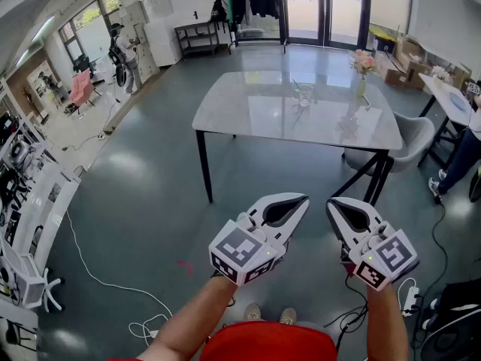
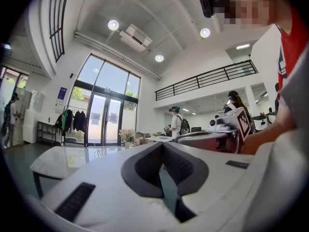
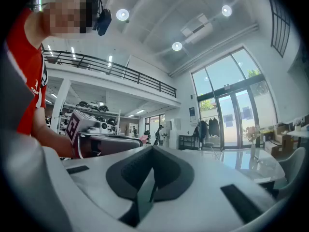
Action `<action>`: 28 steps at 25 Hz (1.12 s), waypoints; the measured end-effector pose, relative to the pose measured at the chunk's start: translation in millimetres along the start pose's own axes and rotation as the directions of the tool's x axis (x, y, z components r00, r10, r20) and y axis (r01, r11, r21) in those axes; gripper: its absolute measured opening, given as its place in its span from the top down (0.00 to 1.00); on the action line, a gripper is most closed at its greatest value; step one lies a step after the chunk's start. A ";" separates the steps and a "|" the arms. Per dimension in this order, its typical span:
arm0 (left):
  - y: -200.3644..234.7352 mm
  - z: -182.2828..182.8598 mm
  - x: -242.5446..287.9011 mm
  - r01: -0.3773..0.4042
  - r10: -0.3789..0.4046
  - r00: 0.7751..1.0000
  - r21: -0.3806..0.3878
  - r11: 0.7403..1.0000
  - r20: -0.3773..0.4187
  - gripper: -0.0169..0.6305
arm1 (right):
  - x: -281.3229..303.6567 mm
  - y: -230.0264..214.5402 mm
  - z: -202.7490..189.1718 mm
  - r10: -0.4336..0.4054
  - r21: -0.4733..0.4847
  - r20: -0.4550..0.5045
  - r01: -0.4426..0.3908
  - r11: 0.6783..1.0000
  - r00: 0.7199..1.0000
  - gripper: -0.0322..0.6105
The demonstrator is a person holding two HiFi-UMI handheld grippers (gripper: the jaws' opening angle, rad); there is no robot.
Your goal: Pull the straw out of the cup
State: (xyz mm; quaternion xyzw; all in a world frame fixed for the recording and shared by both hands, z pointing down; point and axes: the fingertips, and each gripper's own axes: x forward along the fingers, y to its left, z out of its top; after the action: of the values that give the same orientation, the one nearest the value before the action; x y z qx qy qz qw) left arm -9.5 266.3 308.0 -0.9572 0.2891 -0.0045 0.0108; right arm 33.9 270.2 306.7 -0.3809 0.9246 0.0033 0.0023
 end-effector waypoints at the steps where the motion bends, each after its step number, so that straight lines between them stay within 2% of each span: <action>1: -0.8 -1.2 1.7 -0.001 0.001 1.000 0.000 1.000 -0.001 0.94 | -0.9 -1.4 -1.1 0.002 -0.002 -0.001 -0.002 1.000 1.000 0.92; 13: -1.3 -5.3 20.3 -0.024 0.024 1.000 0.001 1.000 -0.005 0.94 | -7.7 -22.4 -4.5 0.004 0.016 0.004 -0.004 1.000 1.000 0.92; 28: 4.3 -16.4 54.9 -0.114 0.114 0.993 -0.006 0.994 -0.010 0.94 | -22.6 -76.1 -5.7 0.025 -0.012 0.030 -0.024 1.000 0.999 0.92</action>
State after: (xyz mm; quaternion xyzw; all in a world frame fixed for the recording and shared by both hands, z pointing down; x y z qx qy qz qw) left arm 33.6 232.0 324.4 -0.9392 0.3431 -0.0077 0.0063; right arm 103.5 232.1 312.2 -0.3693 0.9291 0.0146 0.0140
